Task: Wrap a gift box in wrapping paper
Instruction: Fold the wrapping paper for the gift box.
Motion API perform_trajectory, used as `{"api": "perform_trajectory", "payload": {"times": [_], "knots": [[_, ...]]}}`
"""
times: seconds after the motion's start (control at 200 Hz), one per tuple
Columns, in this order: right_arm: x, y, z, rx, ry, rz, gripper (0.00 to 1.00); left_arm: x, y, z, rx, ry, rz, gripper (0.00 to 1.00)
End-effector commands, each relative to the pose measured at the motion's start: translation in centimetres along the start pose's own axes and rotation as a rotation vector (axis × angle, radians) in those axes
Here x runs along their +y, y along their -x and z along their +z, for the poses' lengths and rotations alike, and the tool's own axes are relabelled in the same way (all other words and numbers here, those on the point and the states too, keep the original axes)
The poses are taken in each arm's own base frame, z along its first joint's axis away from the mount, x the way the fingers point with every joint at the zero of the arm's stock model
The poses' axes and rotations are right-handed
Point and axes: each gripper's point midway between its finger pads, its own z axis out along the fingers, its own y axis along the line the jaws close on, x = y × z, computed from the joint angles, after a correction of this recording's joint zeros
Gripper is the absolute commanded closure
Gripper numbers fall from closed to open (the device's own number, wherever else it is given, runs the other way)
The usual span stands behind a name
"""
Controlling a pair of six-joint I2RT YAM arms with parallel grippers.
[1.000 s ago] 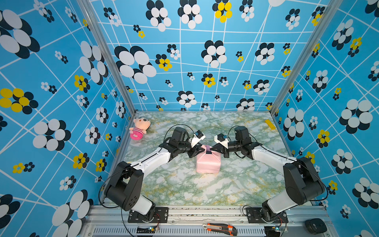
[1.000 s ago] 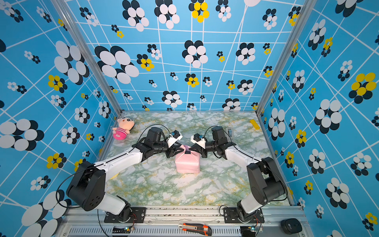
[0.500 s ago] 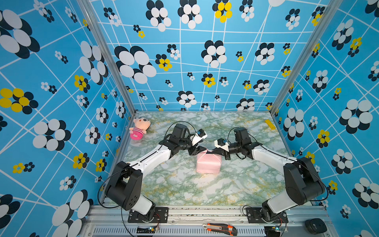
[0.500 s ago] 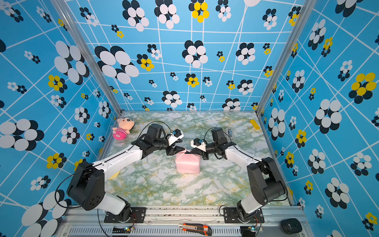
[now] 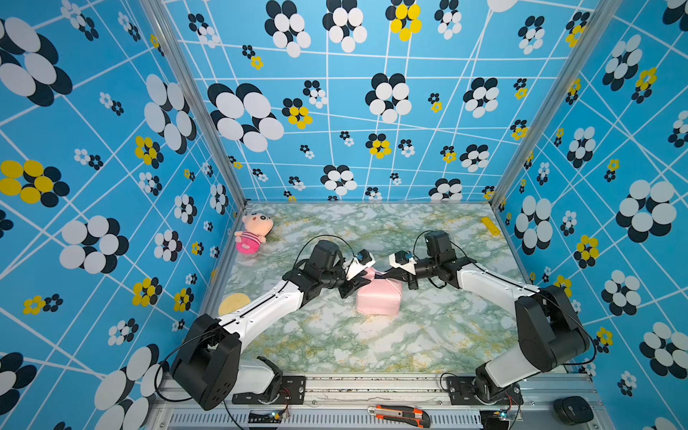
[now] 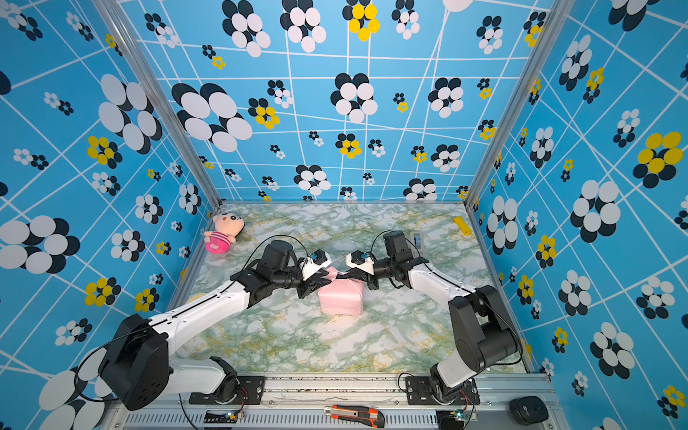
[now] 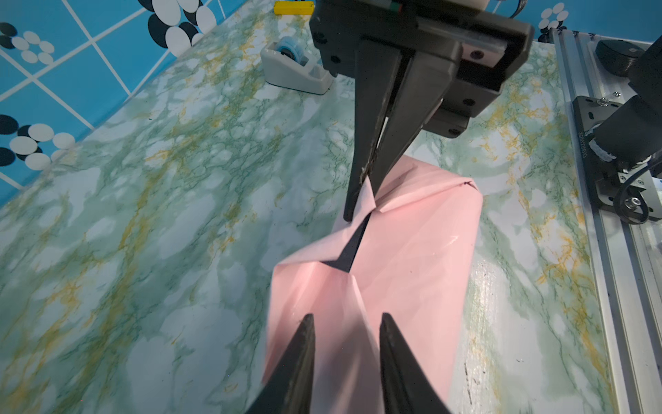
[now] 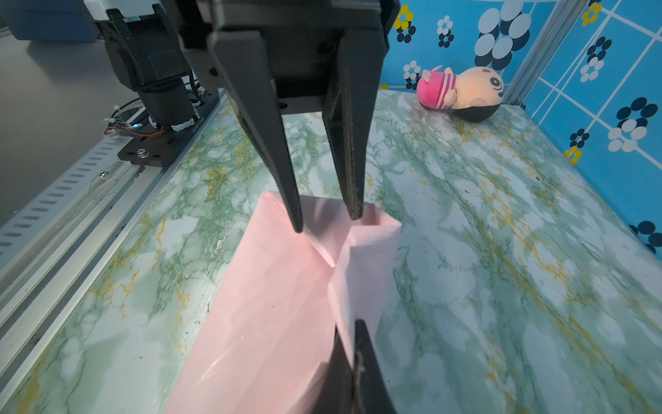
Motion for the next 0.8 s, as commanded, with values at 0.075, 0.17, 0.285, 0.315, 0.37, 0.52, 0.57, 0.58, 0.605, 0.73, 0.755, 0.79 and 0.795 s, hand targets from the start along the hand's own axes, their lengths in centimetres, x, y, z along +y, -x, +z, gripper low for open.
{"api": "perform_trajectory", "payload": {"times": [0.075,0.17,0.285,0.315,0.37,0.52,0.57,0.58,0.605,0.73,0.755,0.79,0.795], "knots": [[0.3,1.4,-0.3,-0.038,0.021,-0.016,1.00,-0.4,-0.8,0.2,0.015,0.005,-0.016,0.58],[0.2,1.6,-0.2,-0.043,0.022,-0.013,1.00,-1.2,-0.8,0.3,0.010,-0.037,-0.010,0.48],[0.2,1.5,-0.3,-0.045,0.024,-0.006,1.00,-2.7,-0.8,0.1,0.003,-0.094,0.027,0.41],[0.2,1.5,-0.2,-0.043,0.024,-0.004,1.00,-3.0,-0.7,0.0,0.000,-0.107,0.039,0.39],[0.2,1.5,-0.3,-0.042,0.024,-0.002,1.00,-3.5,-0.8,-0.2,0.001,-0.130,0.057,0.34],[0.2,1.3,-0.3,-0.038,0.023,0.003,1.00,-4.7,-1.0,-0.5,0.018,-0.182,0.104,0.31],[0.1,1.2,-0.3,-0.037,0.022,0.004,1.00,-4.9,-1.1,-0.4,0.020,-0.184,0.124,0.32],[0.0,1.3,-0.3,-0.037,0.021,0.003,1.00,-4.9,-1.2,-0.4,0.022,-0.183,0.128,0.32],[0.1,1.3,-0.3,-0.037,0.022,0.004,1.00,-4.9,-1.4,-0.3,0.029,-0.176,0.135,0.33],[0.0,1.4,-0.4,-0.036,0.021,0.007,1.00,-4.4,-2.6,0.6,0.092,-0.115,0.185,0.48],[0.0,1.4,-0.4,-0.036,0.024,0.008,1.00,-4.2,-2.9,0.8,0.104,-0.100,0.190,0.50],[0.0,1.5,-0.4,-0.037,0.025,0.007,1.00,-3.7,-3.0,1.0,0.113,-0.071,0.194,0.52],[0.0,1.6,-0.5,-0.038,0.025,0.006,1.00,-3.6,-3.0,1.1,0.115,-0.067,0.192,0.52]]}}
